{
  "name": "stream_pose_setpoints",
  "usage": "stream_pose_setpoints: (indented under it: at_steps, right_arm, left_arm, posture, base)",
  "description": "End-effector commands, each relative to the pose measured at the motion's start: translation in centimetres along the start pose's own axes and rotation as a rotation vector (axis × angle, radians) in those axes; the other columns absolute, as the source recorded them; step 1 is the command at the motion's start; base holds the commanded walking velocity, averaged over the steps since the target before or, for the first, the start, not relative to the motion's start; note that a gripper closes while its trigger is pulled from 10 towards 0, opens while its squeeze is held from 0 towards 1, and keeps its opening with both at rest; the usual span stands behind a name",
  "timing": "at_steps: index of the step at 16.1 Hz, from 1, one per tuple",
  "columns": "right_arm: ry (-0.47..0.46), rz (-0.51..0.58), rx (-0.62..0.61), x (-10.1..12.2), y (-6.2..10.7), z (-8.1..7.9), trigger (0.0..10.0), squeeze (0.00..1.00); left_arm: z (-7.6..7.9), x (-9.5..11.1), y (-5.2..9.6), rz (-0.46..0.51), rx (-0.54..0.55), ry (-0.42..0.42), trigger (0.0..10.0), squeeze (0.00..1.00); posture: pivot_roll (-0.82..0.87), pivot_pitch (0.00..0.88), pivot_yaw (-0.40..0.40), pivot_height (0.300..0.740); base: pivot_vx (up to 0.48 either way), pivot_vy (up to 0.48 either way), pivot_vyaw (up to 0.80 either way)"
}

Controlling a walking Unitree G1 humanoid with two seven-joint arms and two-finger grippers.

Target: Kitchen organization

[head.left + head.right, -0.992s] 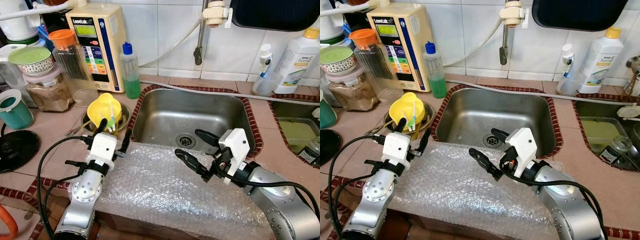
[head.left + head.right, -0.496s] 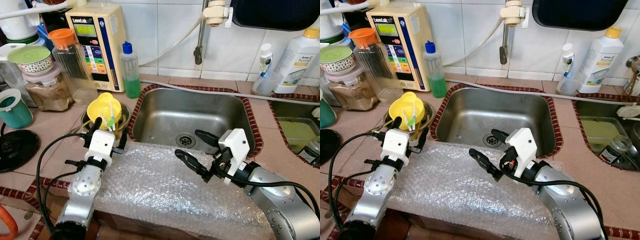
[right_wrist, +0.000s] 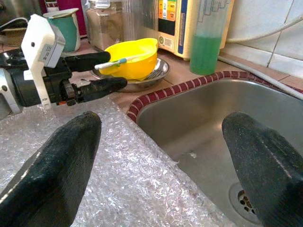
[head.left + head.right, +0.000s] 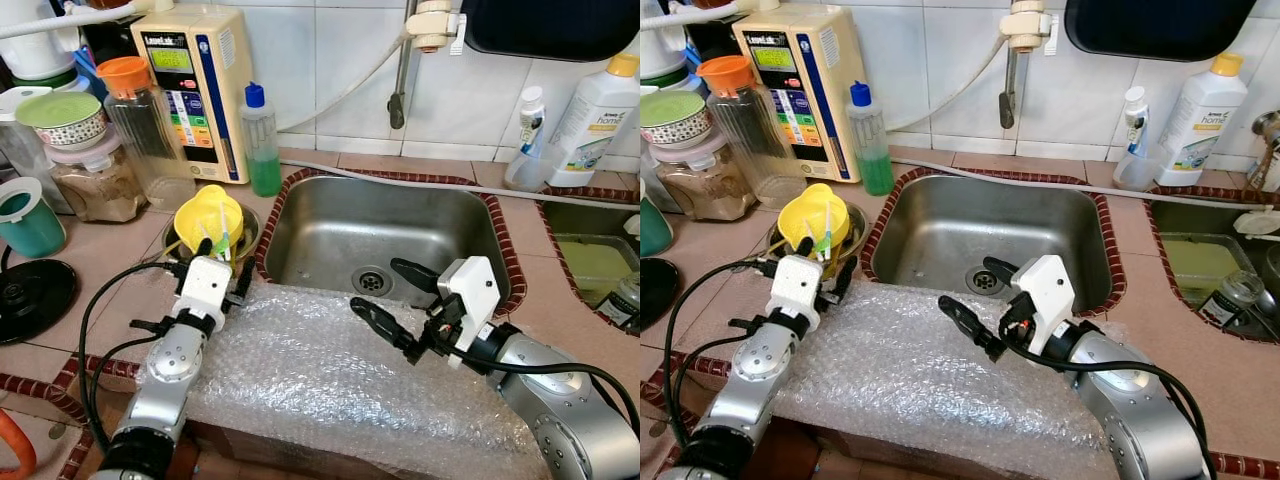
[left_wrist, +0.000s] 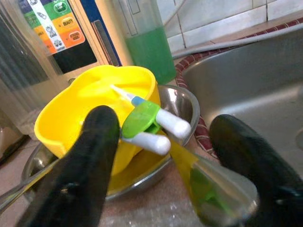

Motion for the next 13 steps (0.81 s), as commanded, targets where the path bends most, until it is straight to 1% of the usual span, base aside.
stream_pose_setpoints:
  at_steps: [1,13]
  right_arm:
    - [0.016,0.010,0.011,0.5,0.1,-0.3,10.0,0.00]
    - [0.009,0.010,0.000,0.3,0.1,-0.3,10.0,0.00]
  left_arm:
    - [-0.5,0.0,-0.1,0.002,0.003,-0.007,0.0,0.00]
    - [-1.5,0.1,-0.5,0.013,0.024,-0.057,0.0,0.00]
  posture:
    - [-0.06,0.000,0.047,0.740]
    - [-0.06,0.000,0.053,0.740]
  base:
    - [0.000,0.000,0.00]
    - [0.000,0.000,0.00]
Point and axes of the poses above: a point about 5 cm out from each wrist's last joint towards the gripper, its own y axis pointing back from the gripper into the wrist, its own x axis along the axis of the wrist's last joint, z = x × y, the point moved 4 cm from there along -y, pointing out of the wrist towards the gripper, and after that the axes turned 4 degrees about -y, right-handed, at the moved point
